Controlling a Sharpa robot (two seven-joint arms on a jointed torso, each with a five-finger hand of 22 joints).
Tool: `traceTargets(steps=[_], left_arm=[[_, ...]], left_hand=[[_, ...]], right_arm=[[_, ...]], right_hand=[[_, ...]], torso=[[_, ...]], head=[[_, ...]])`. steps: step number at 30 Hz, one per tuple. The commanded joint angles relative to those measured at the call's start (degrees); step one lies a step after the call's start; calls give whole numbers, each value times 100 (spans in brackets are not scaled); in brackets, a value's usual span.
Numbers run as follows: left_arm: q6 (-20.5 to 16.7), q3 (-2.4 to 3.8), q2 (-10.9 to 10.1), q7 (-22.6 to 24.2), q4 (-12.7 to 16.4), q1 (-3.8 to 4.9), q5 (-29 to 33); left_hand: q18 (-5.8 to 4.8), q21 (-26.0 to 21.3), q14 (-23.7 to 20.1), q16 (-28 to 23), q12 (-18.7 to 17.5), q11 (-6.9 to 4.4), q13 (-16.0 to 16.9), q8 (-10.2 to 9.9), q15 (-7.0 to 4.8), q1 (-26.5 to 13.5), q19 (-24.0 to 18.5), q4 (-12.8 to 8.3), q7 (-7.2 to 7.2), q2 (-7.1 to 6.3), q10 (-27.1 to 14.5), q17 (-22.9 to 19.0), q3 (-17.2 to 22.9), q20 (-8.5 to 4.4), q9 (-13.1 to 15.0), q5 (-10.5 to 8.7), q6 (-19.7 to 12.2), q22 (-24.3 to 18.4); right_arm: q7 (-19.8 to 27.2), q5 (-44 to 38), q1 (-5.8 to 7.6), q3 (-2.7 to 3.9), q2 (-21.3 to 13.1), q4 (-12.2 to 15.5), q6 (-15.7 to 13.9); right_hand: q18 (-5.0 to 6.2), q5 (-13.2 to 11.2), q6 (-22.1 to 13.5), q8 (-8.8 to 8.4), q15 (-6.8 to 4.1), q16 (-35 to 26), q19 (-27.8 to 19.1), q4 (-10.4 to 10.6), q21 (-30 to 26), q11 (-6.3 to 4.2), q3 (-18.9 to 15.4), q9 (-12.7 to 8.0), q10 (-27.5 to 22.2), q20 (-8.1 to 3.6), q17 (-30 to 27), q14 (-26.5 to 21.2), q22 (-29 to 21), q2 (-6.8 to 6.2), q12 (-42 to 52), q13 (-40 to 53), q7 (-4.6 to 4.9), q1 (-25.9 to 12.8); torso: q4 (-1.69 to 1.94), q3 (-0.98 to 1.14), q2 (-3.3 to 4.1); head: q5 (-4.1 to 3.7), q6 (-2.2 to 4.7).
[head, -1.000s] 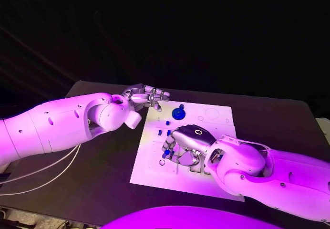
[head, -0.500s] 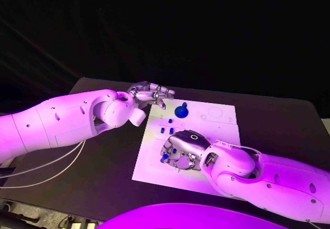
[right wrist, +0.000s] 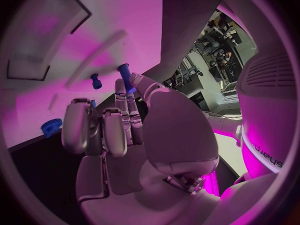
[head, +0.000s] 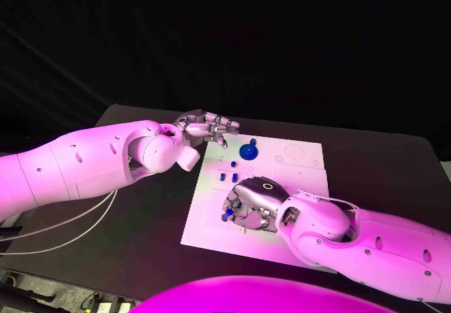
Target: Assemble the parts on the task board
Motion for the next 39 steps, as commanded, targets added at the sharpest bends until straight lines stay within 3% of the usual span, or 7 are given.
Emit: traceTargets(steps=[1, 13, 21, 30, 39], left_arm=[[109, 3, 4, 5, 6, 5, -9], [116, 3, 2, -11, 6, 5, -9], [117, 3, 1, -16, 8, 5, -9], [132, 3, -5, -39, 8, 6, -10], [133, 3, -5, -47, 7, 6, -11]], left_hand=[[81, -39, -26, -27, 29, 15, -7, 26, 9, 9, -31, -6, 12, 62, -34, -6, -30, -11, -1, -12, -41, -5], [81, -39, -26, -27, 29, 15, -7, 26, 9, 9, -31, -6, 12, 62, -34, -6, -30, -11, -1, -12, -41, -5], [80, -43, -27, -28, 32, 16, -8, 28, 10, 3, -31, -3, 13, 64, -39, -9, -36, -10, -1, -12, -45, -8], [80, -43, -27, -28, 32, 16, -8, 28, 10, 3, -31, -3, 13, 64, -39, -9, -36, -10, -1, -12, -45, -8], [80, -43, -27, -28, 32, 16, -8, 28, 10, 3, -31, -3, 13, 64, -39, -9, -36, -10, -1, -12, -45, -8]], right_arm=[[-23, -167, -8, -3, -7, -8, 115], [-28, -171, -9, -4, 24, -36, 320], [-94, -188, -11, -42, 148, -125, 437], [-88, -94, -12, -59, 175, -168, 406], [-80, -60, -12, -61, 127, -156, 258]], right_hand=[[-42, 21, 30, 32, -28, 27, 9, 8, -26, 17, 28, 81, 40, -7, -13, 277, 529, 9, -22, 2, 6, 13], [-42, 19, 26, 28, -24, 26, 8, 11, -29, 22, 14, 85, 41, -5, -17, 276, 529, -2, -29, 2, 10, -3], [-37, -13, -16, -2, -13, 22, -4, 33, -59, 36, -24, 86, 27, 1, -29, 273, 518, -27, -55, 1, 26, -59], [-32, 87, -520, -275, 33, 21, -14, 144, -98, 81, -180, -22, 19, 40, -54, 265, 517, -190, -111, 15, 111, -276], [-31, 74, -1103, -278, 8, 30, -2, 196, -103, 49, -296, -174, 17, 29, -56, 264, 535, -279, -153, 40, 119, -333]], torso=[[2, 2, -4], [3, -3, 0], [7, -2, 1], [-1, -4, -3], [-2, 3, -1]], head=[[-5, -2], [-14, 0], [-13, -5], [-8, 9], [9, 11]])
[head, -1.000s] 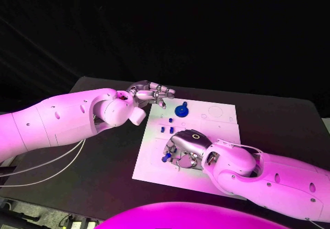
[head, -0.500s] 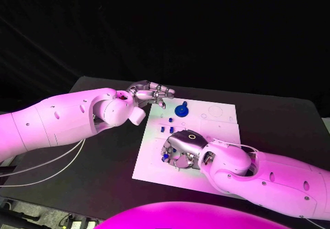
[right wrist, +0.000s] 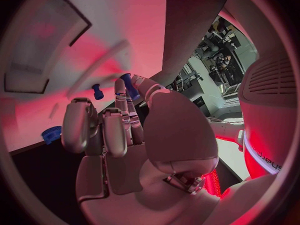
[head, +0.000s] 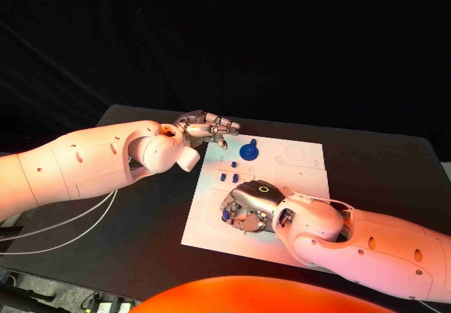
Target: Assemble the parts on the task board
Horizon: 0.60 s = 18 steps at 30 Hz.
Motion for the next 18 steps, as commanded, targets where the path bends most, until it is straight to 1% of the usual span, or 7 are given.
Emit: traceTargets(steps=[1, 7, 9, 11, 14, 16, 18], left_arm=[[99, 3, 4, 4, 8, 6, -9], [94, 3, -7, -3, 8, 6, -9], [94, 3, -9, -7, 7, 6, -9], [98, 3, -13, -12, 8, 6, -9], [102, 3, -21, -18, 10, 6, -9], [99, 3, -28, -22, 10, 6, -9], [91, 2, -37, -26, 7, 6, -9]], left_hand=[[80, -20, -27, -28, 33, 16, -8, 28, 10, 3, -31, -3, 13, 64, -39, -8, -36, -10, -1, -12, -45, -9], [80, -27, -29, -30, 38, 17, -8, 29, 12, -4, -31, 1, 14, 65, -49, -12, -43, -8, -1, -12, -51, -14], [80, -27, -29, -30, 38, 17, -9, 29, 12, -4, -31, 1, 14, 65, -50, -12, -44, -8, -1, -12, -52, -14], [80, -31, -31, -31, 39, 19, -10, 29, 13, -6, -31, 1, 16, 63, -58, -14, -48, -7, -2, -12, -58, -17], [80, -31, -31, -31, 39, 19, -10, 29, 13, -6, -31, 1, 16, 63, -58, -14, -48, -7, -2, -12, -58, -17], [80, -31, -31, -31, 39, 19, -10, 29, 13, -6, -31, 1, 16, 63, -58, -14, -48, -7, -2, -12, -58, -17], [80, -31, -31, -31, 39, 19, -10, 29, 13, -6, -31, 1, 16, 63, -58, -14, -48, -7, -2, -12, -58, -17]], right_arm=[[-28, -8, -4, -2, -32, 31, -74], [-54, -70, -3, 10, -234, 254, -542], [-66, -67, 10, 30, -350, 370, -681], [-55, 13, 57, 58, -531, 529, -836], [20, 470, 195, 86, -872, 752, -1048], [43, 957, 324, 97, -1160, 872, -1109], [-1, 1416, 460, 103, -1465, 945, -1049]], right_hand=[[-31, -10, -276, -18, 4, 32, 2, 16, -35, -1, -73, -67, 15, 26, 7, 265, 542, -54, -38, 17, 0, -52], [-51, -114, -1097, -18, -45, 83, 60, 79, 56, -63, -319, -264, 94, -13, 85, 283, 606, -107, -17, 72, -140, -75], [-132, -155, -1286, -13, -66, -74, 234, 122, 446, -81, -470, -295, 142, -32, -240, 218, 806, -114, 4, 105, -144, -80], [-147, -225, -1174, 18, -73, -107, 270, 170, 517, -85, -623, -280, 173, -43, -301, 208, 847, -104, 19, 139, -111, -74], [-133, -262, -740, 219, -67, -159, 243, 216, 443, -74, -743, -191, 339, -46, -399, 191, 820, -43, 115, 226, -4, -22], [-116, -239, -270, 464, -28, -188, 201, 223, 344, -16, -771, -92, 502, -28, -449, 181, 778, -1, 228, 310, 34, 19], [-112, -214, 12, 616, -44, -168, 197, 217, 336, -58, -845, -33, 736, -25, -407, 192, 779, -18, 454, 462, 5, 30]], torso=[[-4, 3, 2], [4, 9, 8], [-1, 1, -1], [-5, -6, -5], [-2, -5, -1], [-2, -10, -6], [-14, -22, -16]], head=[[-3, 5], [-19, 11], [-31, 20], [-63, 35], [-155, 83], [-287, 129], [-407, 157]])
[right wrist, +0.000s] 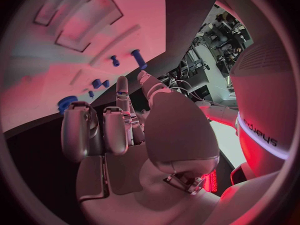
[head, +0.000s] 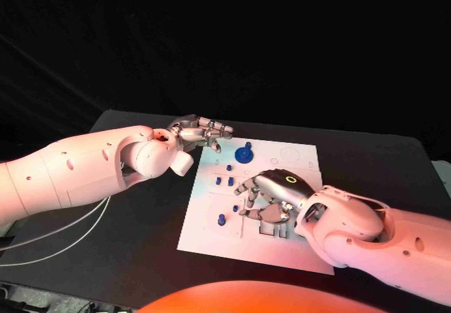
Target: Assemble the parts on the task board
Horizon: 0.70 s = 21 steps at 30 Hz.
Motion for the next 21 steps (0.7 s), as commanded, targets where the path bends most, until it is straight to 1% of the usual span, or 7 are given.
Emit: traceTargets(steps=[1, 3, 6, 7, 8, 9, 21], left_arm=[[83, 2, -5, 0, 5, 5, -7], [74, 1, -9, -1, 5, 5, -7], [71, -6, -17, 2, 17, 5, -7], [71, -12, -22, 4, 24, 5, -7], [69, -18, -28, 7, 32, 4, -7], [67, -23, -33, 9, 37, 4, -7], [52, -59, -89, 35, 83, -9, -7]], left_hand=[[80, -31, -31, -31, 39, -3, -10, 29, 13, -6, -31, 1, 4, 63, -36, -7, -48, -7, -2, -12, -27, -7], [80, -31, -31, -31, 39, -3, -10, 29, 13, -6, -31, 1, 4, 63, -36, -7, -48, -7, -2, -12, -27, -7], [80, -35, -32, -33, 41, -1, -11, 28, 14, -9, -31, 2, 6, 63, -44, -9, -52, -6, -3, -12, -33, -10], [80, -36, -32, -33, 42, -1, -11, 29, 14, -11, -31, 3, 6, 63, -45, -9, -54, -6, -3, -12, -34, -11], [80, -39, -32, -33, 44, 0, -11, 29, 15, -16, -31, 7, 7, 63, -49, -11, -58, -5, -3, -13, -36, -13], [80, -39, -32, -33, 44, 0, -11, 29, 15, -16, -31, 7, 7, 63, -49, -11, -58, -5, -3, -13, -36, -13], [80, -39, -32, -33, 44, 0, -11, 29, 15, -16, -31, 7, 7, 63, -49, -11, -58, -5, -3, -13, -36, -13]], right_arm=[[-25, 1152, 148, 6, -360, 86, -232], [-154, 1434, 239, 2, -706, 140, -98], [-353, 1562, 295, -22, -1102, 233, 47], [-434, 1554, 305, -36, -1245, 280, 82], [-516, 1514, 309, -51, -1380, 331, 103], [-582, 1464, 309, -63, -1482, 373, 111], [-1468, 730, -9, -175, -2130, 720, -56]], right_hand=[[-19, 29, 326, 177, -20, -9, 14, -6, -27, -56, -139, 71, 323, 8, -5, 190, 786, -15, 330, 221, -44, 33], [-51, 68, 464, 282, -86, 71, 81, 39, 131, -139, -343, 124, 629, -41, 148, 230, 868, -40, 1194, 947, -131, -66], [-114, 413, 503, 410, -105, 440, 216, 231, 447, -252, -743, 235, 813, -147, 846, 362, 1033, -15, 5551, 5346, -274, -264], [-132, 446, 534, 448, -128, 519, 247, 353, 523, -209, -812, 264, 856, -148, 1014, 388, 1071, 77, 6151, 5979, -238, -394], [-143, 565, 429, 481, -121, 603, 277, 390, 590, -190, -1107, 334, 756, -155, 1158, 406, 1113, -38, 6832, 6671, -297, -341], [-161, 565, 504, 544, -140, 649, 302, 523, 654, -206, -1092, 374, 787, -130, 1264, 420, 1144, 204, 7063, 6932, -223, -412], [-200, 877, 521, 709, -146, 746, 375, 937, 833, -214, -1656, 560, 847, -112, 1474, 448, 1242, 315, 7439, 7378, -254, -456]], torso=[[-14, -21, -16], [-29, -46, -38], [-39, -55, -51], [-46, -54, -58], [-53, -53, -63], [-58, -53, -70], [-108, -53, -116]], head=[[-293, 79], [-449, 96], [-622, 109], [-676, 110], [-725, 112], [-759, 110], [-1024, 36]])
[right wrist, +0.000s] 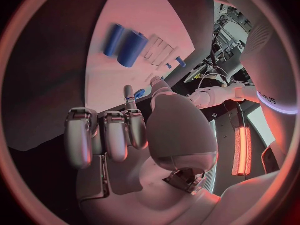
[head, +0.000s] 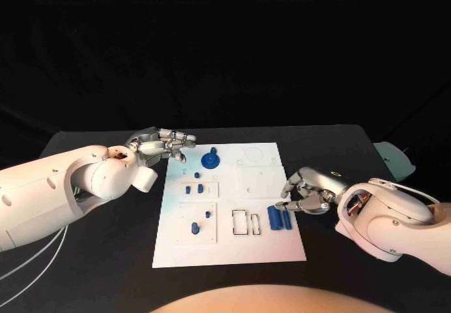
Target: Assemble the parts on the task board
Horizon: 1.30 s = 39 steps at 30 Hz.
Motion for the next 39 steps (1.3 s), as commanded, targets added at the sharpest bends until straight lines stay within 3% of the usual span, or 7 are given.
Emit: traceTargets(steps=[1, 5, 12, 19, 39], left_arm=[[56, 0, -5, 45, 29, -1, -7], [55, -2, -20, 45, 50, -2, -7], [50, -4, -45, 47, 70, -3, -7], [62, -4, -73, 52, 94, -3, -7], [90, -4, -107, 32, 119, -3, -7]], left_hand=[[79, -14, -32, -33, 5, 1, -6, 29, 16, -16, -31, 8, 8, 63, -49, -5, -26, -5, -2, -13, -36, -7], [79, -14, -32, -33, 5, 1, -6, 29, 16, -16, -31, 8, 8, 63, -49, -5, -26, -5, -2, -13, -36, -7], [79, -14, -32, -33, 5, 1, -6, 29, 16, -16, -31, 8, 8, 63, -49, -5, -26, -5, -2, -13, -36, -7], [79, -20, -32, -33, 11, 1, -6, 32, 17, -23, -31, 13, 9, 67, -55, -8, -31, -3, -2, -12, -39, -11], [79, -24, -32, -33, 16, 3, -6, 34, 19, -32, -30, 19, 10, 67, -60, -9, -38, -1, -2, -13, -43, -15]], right_arm=[[-554, -395, -98, -12, -3, 31, -34], [-704, -523, -232, -22, 33, 40, -52], [-870, -652, -388, -27, 191, -37, -76], [-938, -703, -477, -29, 354, -158, -130], [-971, -665, -681, -29, 708, -401, -8]], right_hand=[[-113, 110, 34, 49, -51, 36, 342, 33, 39, 1, -98, 22, 136, 13, 753, 456, 1243, 57, 55, 790, -3, -15], [-115, 164, 34, 61, -53, 40, 347, 55, 50, -1, -166, 39, 127, 11, 762, 458, 1250, 74, 46, 786, -6, -37], [-115, 318, 38, 86, -59, 40, 347, 69, 48, -9, -309, 75, 122, 7, 760, 456, 1255, 125, 40, 793, -15, -101], [-116, 507, 65, 118, -69, 40, 349, 69, 50, -23, -386, 110, 127, 0, 761, 455, 1260, 215, 41, 806, -33, -139], [-115, 544, 99, 146, -78, 35, 346, 76, 43, -35, -428, 133, 135, -6, 750, 452, 1260, 259, 48, 819, -48, -165]], torso=[[-12, 0, -10], [-8, -1, -2], [-10, 1, -3], [-9, 3, -2], [-14, 3, -3]], head=[[-60, -27], [-103, -59], [-101, -101], [-70, -125], [-38, -166]])
